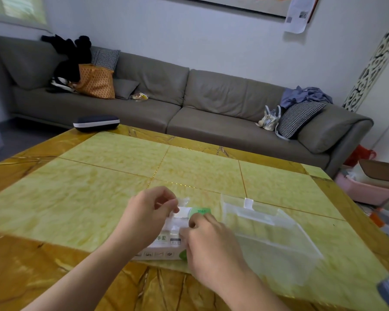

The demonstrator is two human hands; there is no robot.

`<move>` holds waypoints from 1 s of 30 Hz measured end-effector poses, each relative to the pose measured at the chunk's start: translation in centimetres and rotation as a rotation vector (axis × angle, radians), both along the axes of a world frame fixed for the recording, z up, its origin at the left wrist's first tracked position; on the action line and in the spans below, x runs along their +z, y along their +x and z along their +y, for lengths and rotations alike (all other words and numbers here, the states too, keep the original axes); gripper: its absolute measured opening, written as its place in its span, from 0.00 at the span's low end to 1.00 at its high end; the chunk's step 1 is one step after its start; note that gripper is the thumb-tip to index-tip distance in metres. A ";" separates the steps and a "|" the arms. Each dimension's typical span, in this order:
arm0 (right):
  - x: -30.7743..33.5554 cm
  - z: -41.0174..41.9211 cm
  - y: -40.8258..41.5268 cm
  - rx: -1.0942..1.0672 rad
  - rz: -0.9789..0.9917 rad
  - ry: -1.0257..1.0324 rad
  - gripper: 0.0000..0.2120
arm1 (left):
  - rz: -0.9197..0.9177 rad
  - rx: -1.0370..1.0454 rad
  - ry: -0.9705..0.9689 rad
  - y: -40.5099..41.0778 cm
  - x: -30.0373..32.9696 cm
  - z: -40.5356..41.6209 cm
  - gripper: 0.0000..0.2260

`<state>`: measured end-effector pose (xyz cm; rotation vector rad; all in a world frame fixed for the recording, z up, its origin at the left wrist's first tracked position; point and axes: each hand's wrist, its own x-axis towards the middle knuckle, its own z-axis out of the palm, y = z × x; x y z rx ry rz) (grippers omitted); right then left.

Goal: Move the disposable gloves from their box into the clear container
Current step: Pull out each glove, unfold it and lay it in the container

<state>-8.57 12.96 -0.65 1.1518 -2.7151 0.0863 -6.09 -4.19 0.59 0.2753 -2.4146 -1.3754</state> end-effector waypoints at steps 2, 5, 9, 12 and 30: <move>0.0 0.1 0.6 -0.003 -0.001 0.037 0.04 | 0.025 0.006 0.062 0.0 0.2 0.4 0.08; 0.2 0.1 1.0 -0.037 -0.010 0.061 0.06 | 0.076 -0.008 0.201 0.1 0.8 0.8 0.07; 0.4 0.4 1.1 -0.045 -0.002 0.047 0.03 | 0.135 -0.035 0.304 0.3 2.0 0.8 0.05; 0.4 0.4 1.5 -0.002 0.020 0.095 0.05 | 0.078 -0.103 0.208 0.4 1.9 1.3 0.05; -0.6 -2.4 -0.5 -0.193 -0.358 -0.564 0.10 | -0.149 -0.270 0.158 1.1 1.8 -1.5 0.12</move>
